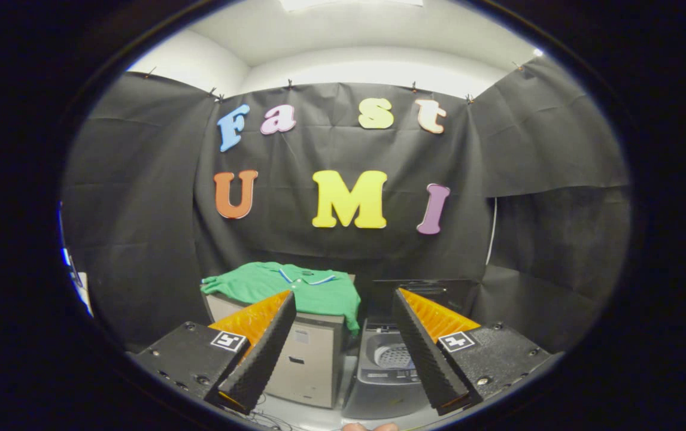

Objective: Put the clothes into the washing machine and then close the washing machine lid.

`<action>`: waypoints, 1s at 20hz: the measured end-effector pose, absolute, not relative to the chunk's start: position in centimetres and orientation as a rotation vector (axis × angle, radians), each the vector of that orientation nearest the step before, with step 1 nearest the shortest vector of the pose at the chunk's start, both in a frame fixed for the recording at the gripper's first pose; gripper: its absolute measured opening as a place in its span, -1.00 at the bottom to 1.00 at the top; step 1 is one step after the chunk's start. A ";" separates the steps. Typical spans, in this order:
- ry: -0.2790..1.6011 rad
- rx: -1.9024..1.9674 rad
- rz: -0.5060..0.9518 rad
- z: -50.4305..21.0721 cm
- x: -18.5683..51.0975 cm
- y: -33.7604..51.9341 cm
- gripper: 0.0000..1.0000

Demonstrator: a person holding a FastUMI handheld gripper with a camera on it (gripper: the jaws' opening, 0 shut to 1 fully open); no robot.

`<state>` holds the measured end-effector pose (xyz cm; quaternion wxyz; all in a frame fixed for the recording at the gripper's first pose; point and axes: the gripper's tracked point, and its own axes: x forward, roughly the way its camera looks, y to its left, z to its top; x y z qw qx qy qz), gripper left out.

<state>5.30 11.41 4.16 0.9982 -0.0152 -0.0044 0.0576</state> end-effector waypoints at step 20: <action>0.763 -0.111 0.349 0.3 28.6 25.1 1.00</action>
